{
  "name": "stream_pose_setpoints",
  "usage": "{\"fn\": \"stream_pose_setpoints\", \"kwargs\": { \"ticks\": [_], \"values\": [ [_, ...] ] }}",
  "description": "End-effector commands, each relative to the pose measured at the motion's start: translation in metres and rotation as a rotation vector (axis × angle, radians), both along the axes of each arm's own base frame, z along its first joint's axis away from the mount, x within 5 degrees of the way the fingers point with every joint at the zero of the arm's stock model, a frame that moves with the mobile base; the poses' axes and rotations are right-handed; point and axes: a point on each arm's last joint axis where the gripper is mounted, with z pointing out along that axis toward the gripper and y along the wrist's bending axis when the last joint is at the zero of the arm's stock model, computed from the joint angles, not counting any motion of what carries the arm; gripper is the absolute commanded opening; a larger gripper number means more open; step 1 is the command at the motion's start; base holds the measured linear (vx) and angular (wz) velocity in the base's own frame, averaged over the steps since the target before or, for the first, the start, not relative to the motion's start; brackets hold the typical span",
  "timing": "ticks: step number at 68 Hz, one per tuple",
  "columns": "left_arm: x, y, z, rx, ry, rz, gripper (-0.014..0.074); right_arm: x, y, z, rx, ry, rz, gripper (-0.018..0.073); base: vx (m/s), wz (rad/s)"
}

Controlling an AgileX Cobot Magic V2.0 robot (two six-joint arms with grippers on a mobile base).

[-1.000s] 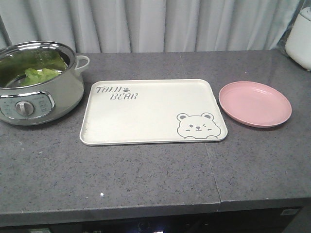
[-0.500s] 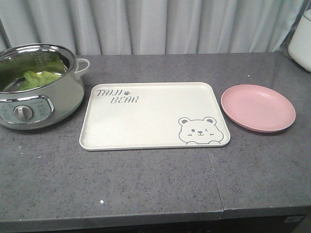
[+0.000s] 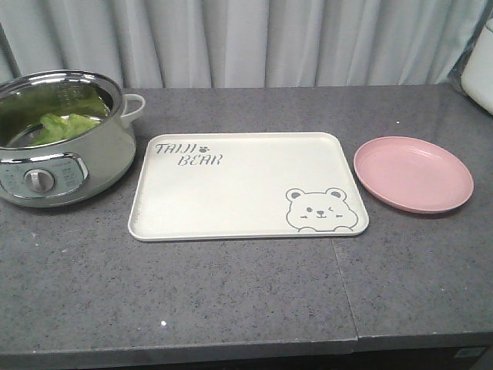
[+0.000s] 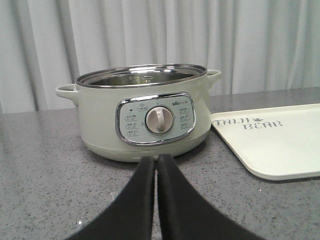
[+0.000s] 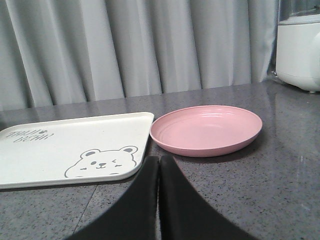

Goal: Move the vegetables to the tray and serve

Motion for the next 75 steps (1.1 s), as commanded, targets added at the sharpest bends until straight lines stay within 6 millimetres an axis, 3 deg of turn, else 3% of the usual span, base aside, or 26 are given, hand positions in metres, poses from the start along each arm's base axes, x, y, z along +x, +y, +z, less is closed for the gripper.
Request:
{"fn": "stream_pose_setpoints", "kwargs": {
  "ticks": [1,75],
  "values": [
    [-0.0004,0.0008,-0.0016,-0.011,-0.063,0.008,-0.0006,-0.0002,0.0004,0.0019,-0.001,-0.067,0.005,-0.0006,0.0,0.01],
    [-0.0004,0.0008,-0.0016,-0.011,-0.063,0.008,-0.0006,-0.0002,0.0004,0.0019,-0.001,-0.067,0.005,-0.0006,0.0,0.01]
  ]
}}
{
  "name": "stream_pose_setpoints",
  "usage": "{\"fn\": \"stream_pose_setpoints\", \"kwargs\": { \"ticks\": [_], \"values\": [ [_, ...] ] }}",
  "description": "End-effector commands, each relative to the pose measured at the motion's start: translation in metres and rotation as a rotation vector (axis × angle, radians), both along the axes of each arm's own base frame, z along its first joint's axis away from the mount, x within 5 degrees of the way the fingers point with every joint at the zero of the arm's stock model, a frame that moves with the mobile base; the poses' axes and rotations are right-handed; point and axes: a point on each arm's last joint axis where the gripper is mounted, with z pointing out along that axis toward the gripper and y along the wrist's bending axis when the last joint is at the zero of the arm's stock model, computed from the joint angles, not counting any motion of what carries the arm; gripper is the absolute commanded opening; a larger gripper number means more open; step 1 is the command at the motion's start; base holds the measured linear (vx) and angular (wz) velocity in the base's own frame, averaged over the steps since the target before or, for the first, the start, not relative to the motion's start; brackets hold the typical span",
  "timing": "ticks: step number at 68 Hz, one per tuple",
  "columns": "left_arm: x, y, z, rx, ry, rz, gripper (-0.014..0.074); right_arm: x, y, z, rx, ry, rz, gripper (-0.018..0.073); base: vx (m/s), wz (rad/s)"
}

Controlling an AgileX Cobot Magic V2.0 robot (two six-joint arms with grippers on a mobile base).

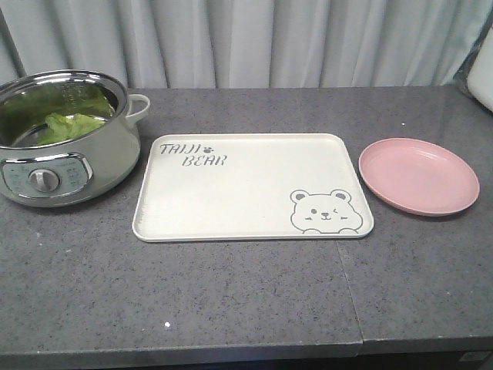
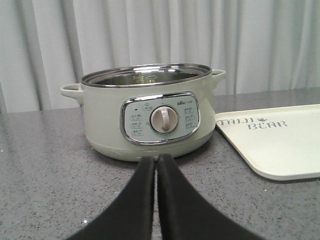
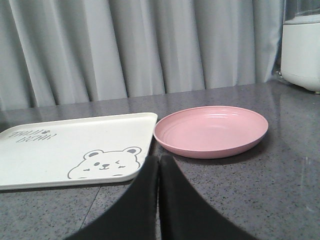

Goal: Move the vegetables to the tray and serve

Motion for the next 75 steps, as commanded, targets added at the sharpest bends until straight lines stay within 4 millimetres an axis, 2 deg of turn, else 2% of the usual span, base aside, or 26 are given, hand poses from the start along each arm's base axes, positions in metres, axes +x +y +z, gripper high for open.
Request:
{"fn": "stream_pose_setpoints", "kwargs": {
  "ticks": [1,19,33,43,49,68,75],
  "values": [
    [0.0,0.001,-0.002,-0.011,-0.063,0.008,-0.0006,0.0,0.0,0.002,-0.001,-0.067,0.005,-0.0006,0.0,0.0],
    [0.0,0.001,-0.001,-0.011,-0.065,0.009,-0.0006,0.0,0.0,0.002,-0.001,-0.067,0.005,-0.0006,0.0,0.0],
    [-0.002,0.002,0.006,-0.013,-0.152,0.019,-0.0006,0.0,0.0,0.002,0.002,-0.071,0.005,-0.0006,0.0,0.0],
    [-0.002,0.003,0.01,-0.037,-0.197,0.023,-0.0006,0.0,0.0,0.004,0.103,-0.076,0.011,-0.0006,0.0,0.0],
    [-0.003,0.003,0.014,-0.1,-0.214,0.02,-0.0006,0.0,0.0,0.004,0.17,-0.077,0.013,-0.0006,0.0,0.0],
    [-0.005,0.006,0.018,-0.561,-0.275,-0.035,-0.0006,-0.001,-0.001,0.005,0.352,-0.069,0.018,-0.0006,0.0,0.0],
    [-0.005,0.006,0.021,-0.668,-0.292,-0.057,-0.0006,-0.002,-0.001,0.015,0.388,-0.092,0.024,-0.0006,0.0,0.0]
  ]
}}
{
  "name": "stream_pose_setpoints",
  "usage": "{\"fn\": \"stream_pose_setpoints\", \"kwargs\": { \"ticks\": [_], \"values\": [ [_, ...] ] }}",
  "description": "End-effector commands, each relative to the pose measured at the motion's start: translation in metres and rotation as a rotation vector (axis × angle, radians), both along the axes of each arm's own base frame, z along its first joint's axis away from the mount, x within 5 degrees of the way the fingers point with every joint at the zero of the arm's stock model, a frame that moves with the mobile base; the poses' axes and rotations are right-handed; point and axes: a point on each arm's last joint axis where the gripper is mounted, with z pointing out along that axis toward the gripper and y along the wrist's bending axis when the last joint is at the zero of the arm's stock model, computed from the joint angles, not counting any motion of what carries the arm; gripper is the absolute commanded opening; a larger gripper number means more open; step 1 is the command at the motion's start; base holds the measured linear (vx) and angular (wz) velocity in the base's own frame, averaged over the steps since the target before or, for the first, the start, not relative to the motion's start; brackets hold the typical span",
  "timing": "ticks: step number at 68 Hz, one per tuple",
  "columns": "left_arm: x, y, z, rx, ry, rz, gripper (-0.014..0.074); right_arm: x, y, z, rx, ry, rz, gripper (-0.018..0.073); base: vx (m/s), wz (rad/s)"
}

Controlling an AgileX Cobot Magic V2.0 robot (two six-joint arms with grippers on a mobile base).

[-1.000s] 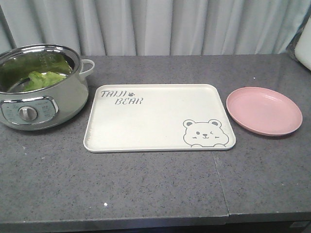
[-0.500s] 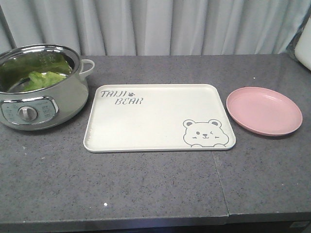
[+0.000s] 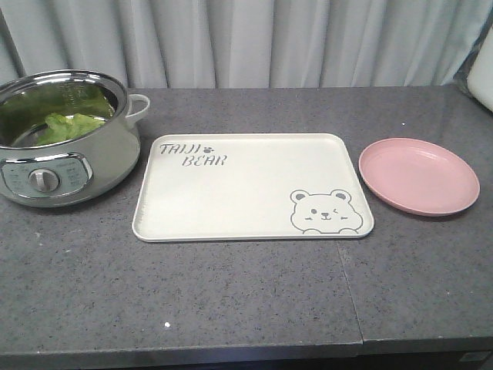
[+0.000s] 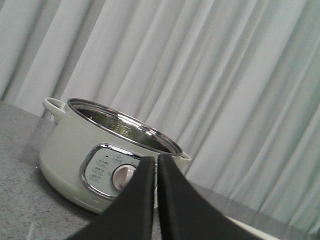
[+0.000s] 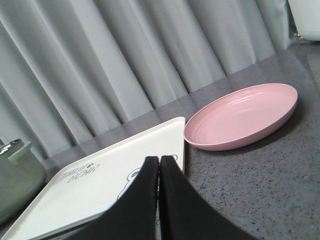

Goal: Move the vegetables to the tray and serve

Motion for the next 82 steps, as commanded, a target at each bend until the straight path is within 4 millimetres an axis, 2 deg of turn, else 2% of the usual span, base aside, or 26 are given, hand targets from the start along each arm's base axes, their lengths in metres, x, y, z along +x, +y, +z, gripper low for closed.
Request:
{"fn": "stream_pose_setpoints", "kwargs": {
  "ticks": [1,5,12,22,28,33,42,50,60,66,76,82],
  "values": [
    [-0.003,0.002,0.004,-0.111,-0.096,-0.009,-0.0006,-0.002,-0.002,0.015,0.028,-0.102,-0.017,-0.0006,0.0,0.0],
    [-0.005,0.002,0.012,-0.127,-0.117,-0.018,-0.0006,-0.004,-0.002,0.032,0.003,-0.139,-0.018,-0.0006,0.0,0.0],
    [-0.011,0.0,0.037,-0.061,-0.176,-0.02,-0.0006,-0.005,-0.001,0.066,-0.046,-0.148,-0.01,-0.0003,0.0,0.0],
    [-0.022,-0.003,0.077,0.085,-0.223,-0.007,-0.0003,0.008,0.002,0.115,-0.167,-0.125,-0.006,0.0036,0.0,0.0],
    [-0.025,-0.004,0.096,0.121,-0.18,-0.001,0.0006,0.018,0.002,0.139,-0.189,-0.143,-0.015,0.0119,0.0,0.0],
    [-0.026,-0.004,0.106,0.12,-0.147,-0.003,0.0022,0.025,0.002,0.151,-0.185,-0.17,-0.028,0.023,0.0,0.0],
    [-0.026,-0.004,0.111,0.08,-0.138,-0.017,0.0095,0.036,0.001,0.154,-0.157,-0.198,-0.054,0.0497,0.0,0.0],
    [-0.026,-0.004,0.111,-0.045,-0.143,-0.058,0.0213,0.04,0.0,0.154,-0.097,-0.201,-0.056,0.0639,0.0,0.0],
    [-0.026,-0.004,0.112,-0.16,-0.151,-0.096,0.0348,0.04,0.0,0.154,-0.113,-0.201,-0.058,0.065,0.0,0.0],
    [-0.022,-0.004,0.11,-0.116,-0.123,-0.083,0.0399,0.04,0.0,0.154,-0.133,-0.2,-0.06,0.0636,0.0,0.0],
    [-0.005,-0.005,0.104,-0.044,-0.006,-0.067,0.0477,0.04,0.0,0.154,-0.133,-0.199,-0.06,0.0604,0.0,0.0],
    [0.007,-0.006,0.111,-0.001,0.081,-0.071,0.0504,0.041,0.0,0.153,-0.133,-0.191,-0.057,0.0587,0.0,0.0]
  ]
}}
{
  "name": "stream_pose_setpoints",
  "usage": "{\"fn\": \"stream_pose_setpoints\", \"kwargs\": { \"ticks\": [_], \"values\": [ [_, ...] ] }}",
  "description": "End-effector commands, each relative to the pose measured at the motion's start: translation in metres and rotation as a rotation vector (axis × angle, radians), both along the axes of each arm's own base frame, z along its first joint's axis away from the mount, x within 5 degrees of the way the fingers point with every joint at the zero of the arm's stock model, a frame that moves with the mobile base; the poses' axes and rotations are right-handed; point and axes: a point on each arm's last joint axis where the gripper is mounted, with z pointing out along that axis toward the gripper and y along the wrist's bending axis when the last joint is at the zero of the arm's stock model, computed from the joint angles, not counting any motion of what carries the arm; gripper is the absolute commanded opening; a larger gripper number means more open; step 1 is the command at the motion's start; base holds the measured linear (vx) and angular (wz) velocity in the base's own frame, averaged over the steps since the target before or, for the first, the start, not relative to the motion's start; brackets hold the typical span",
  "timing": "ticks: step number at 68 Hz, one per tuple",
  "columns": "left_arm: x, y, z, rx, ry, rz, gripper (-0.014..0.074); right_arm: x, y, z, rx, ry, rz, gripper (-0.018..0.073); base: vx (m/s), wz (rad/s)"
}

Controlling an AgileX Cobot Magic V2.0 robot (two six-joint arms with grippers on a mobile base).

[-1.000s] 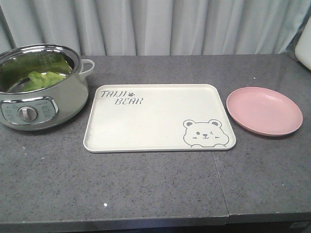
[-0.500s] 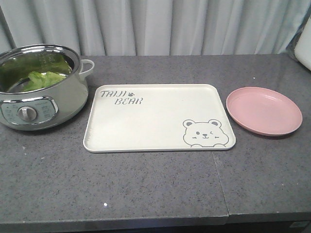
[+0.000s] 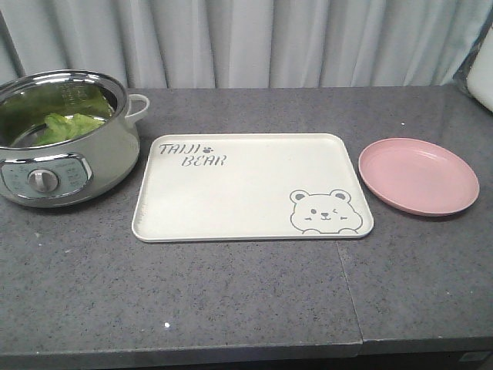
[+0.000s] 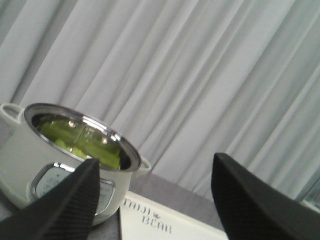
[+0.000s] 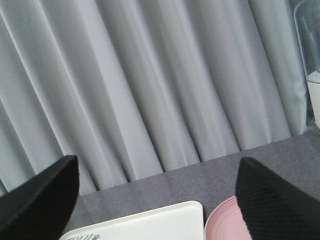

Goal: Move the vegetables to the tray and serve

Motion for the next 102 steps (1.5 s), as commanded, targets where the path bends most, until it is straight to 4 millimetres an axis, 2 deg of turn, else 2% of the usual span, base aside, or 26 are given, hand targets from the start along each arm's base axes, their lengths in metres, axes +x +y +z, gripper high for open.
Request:
{"fn": "stream_pose_setpoints", "kwargs": {
  "ticks": [1,7,14,18,25,31,32,36,43,48,49,52,54,63,74,93,102],
  "values": [
    [0.011,0.0,0.024,0.058,-0.001,0.013,0.0505,-0.001,-0.002,0.016,-0.006,-0.086,-0.02,0.0584,0.0,0.0],
    [0.028,-0.001,0.052,0.213,0.067,0.012,0.0504,0.004,-0.001,0.013,-0.031,-0.056,-0.02,0.058,0.0,0.0],
    [0.064,-0.003,0.091,0.348,0.173,-0.02,0.0504,0.019,0.001,0.01,-0.08,0.021,-0.013,0.058,0.0,0.0],
    [0.093,-0.004,0.108,0.416,0.261,-0.05,0.0504,0.029,0.003,0.014,-0.128,0.057,-0.008,0.058,0.0,0.0],
    [0.142,-0.004,0.138,0.504,0.384,-0.082,0.0504,0.047,0.007,0.032,-0.225,0.111,0.014,0.058,0.0,0.0],
    [0.187,-0.002,0.152,0.545,0.471,-0.097,0.0504,0.061,0.011,0.049,-0.254,0.171,0.051,0.058,0.0,0.0],
    [0.192,-0.002,0.158,0.55,0.467,-0.095,0.0504,0.063,0.012,0.05,-0.255,0.184,0.057,0.058,0.0,0.0],
    [0.224,-0.001,0.161,0.57,0.525,-0.104,0.0504,0.073,0.014,0.051,-0.262,0.248,0.085,0.058,0.0,0.0],
    [0.28,0.001,0.151,0.589,0.653,-0.131,0.0504,0.086,0.017,0.042,-0.265,0.341,0.115,0.058,0.0,0.0],
    [0.312,0.002,0.143,0.605,0.751,-0.153,0.0504,0.091,0.019,0.034,-0.27,0.402,0.135,0.058,0.0,0.0],
    [0.321,0.002,0.134,0.607,0.795,-0.165,0.0504,0.091,0.019,0.033,-0.271,0.415,0.139,0.058,0.0,0.0],
    [0.337,0.003,0.129,0.611,0.846,-0.174,0.0504,0.093,0.02,0.029,-0.273,0.44,0.147,0.058,0.0,0.0],
    [0.352,0.004,0.115,0.608,0.913,-0.188,0.0504,0.094,0.02,0.028,-0.274,0.454,0.152,0.058,0.0,0.0],
    [0.387,0.006,0.083,0.596,1.004,-0.196,0.0504,0.093,0.021,0.025,-0.285,0.48,0.164,0.058,0.0,0.0],
    [0.398,0.014,0.065,0.653,1.061,-0.136,0.0504,0.092,0.021,0.022,-0.296,0.51,0.18,0.058,0.0,0.0],
    [0.408,0.008,0.055,0.623,1.028,-0.185,0.0504,0.092,0.021,0.023,-0.294,0.508,0.179,0.058,0.0,0.0],
    [0.414,0.008,0.042,0.62,1.058,-0.196,0.0504,0.092,0.022,0.023,-0.294,0.51,0.18,0.058,0.0,0.0]
  ]
}}
